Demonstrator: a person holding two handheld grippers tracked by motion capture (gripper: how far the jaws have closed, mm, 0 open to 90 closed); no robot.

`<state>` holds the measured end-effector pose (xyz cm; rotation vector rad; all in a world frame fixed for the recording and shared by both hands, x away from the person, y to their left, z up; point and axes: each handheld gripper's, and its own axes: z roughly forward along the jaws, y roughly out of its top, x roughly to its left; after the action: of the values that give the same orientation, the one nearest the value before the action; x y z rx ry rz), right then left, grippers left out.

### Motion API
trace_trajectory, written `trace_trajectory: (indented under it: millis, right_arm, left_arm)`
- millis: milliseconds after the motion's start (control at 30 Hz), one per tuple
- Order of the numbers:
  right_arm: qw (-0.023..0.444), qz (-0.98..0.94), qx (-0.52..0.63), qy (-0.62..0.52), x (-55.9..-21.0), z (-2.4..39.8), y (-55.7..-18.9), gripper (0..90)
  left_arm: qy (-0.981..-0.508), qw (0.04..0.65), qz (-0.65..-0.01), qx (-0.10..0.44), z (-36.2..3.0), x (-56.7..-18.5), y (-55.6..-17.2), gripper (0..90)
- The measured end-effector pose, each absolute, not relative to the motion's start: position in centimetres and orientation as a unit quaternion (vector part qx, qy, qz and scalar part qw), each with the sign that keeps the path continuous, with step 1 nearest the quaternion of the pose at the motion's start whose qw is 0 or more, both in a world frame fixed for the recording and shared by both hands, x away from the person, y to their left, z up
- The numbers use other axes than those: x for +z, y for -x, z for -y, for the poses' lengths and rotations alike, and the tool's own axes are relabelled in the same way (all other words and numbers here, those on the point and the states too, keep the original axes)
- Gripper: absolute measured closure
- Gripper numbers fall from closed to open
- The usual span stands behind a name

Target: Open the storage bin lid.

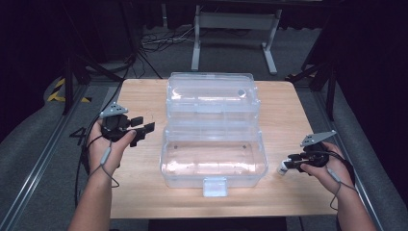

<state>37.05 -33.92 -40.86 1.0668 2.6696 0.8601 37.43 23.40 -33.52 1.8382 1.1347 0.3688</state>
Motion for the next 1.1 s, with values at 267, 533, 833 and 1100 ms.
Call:
trace_trajectory:
  millis: [267,533,833,1100]
  right_arm:
    - [0.066,-0.896,0.265,-0.35,-40.7,33.7,-37.2,68.6]
    - [0.067,-0.904,0.248,-0.342,-40.7,33.2,-37.2,71.2]
    - [0.064,-0.911,0.235,-0.331,-40.4,32.8,-37.3,71.3]
    - [0.062,-0.916,0.223,-0.327,-39.7,32.7,-37.4,71.3]
  left_arm:
    - [-0.746,0.454,-0.465,0.146,-23.5,-33.7,-37.3,45.9]
    - [-0.746,0.454,-0.466,0.145,-23.5,-33.8,-37.4,45.8]
    - [-0.744,0.456,-0.467,0.145,-23.7,-33.7,-37.2,45.9]
    - [-0.742,0.455,-0.47,0.145,-23.9,-33.8,-37.2,45.9]
